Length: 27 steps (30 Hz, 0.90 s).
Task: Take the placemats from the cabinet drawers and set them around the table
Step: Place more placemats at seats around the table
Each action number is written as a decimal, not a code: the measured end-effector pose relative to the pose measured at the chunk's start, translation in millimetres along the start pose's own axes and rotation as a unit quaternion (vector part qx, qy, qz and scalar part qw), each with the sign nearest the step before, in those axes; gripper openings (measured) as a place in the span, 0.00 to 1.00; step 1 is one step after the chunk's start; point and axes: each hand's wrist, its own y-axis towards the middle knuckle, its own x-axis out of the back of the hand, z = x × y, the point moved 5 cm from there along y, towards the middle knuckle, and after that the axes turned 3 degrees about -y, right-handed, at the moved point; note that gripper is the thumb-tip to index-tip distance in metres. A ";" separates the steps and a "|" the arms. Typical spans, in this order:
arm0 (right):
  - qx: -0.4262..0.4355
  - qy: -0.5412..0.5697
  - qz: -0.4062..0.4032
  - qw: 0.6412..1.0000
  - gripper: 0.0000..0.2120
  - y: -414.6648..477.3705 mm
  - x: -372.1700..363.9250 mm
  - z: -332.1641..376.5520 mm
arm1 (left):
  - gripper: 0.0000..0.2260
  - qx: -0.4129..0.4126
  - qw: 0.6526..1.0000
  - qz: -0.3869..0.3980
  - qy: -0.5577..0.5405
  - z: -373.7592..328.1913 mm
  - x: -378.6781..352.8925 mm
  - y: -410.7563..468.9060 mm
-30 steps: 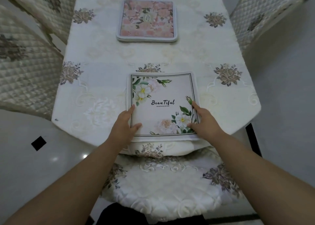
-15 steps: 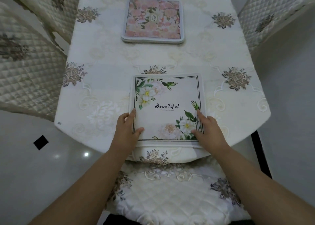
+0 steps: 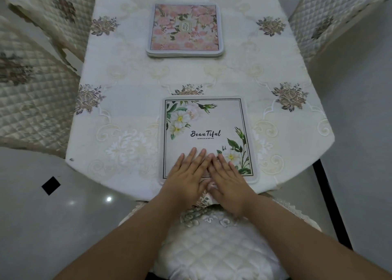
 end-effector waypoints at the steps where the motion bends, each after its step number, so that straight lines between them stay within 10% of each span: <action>1: 0.003 -0.009 0.001 1.000 0.34 -2.2 0.1 -4.2 | 0.30 0.012 1.000 0.003 0.006 7.8 -0.6 -2.6; 13: -0.151 0.019 -0.086 0.985 0.34 -10.0 35.7 -72.4 | 0.35 0.145 0.989 0.006 0.002 90.3 28.5 -12.8; 27: -0.126 0.061 -0.145 0.979 0.30 171.3 99.9 -65.3 | 0.27 0.121 0.988 -0.034 -0.084 81.2 67.1 167.6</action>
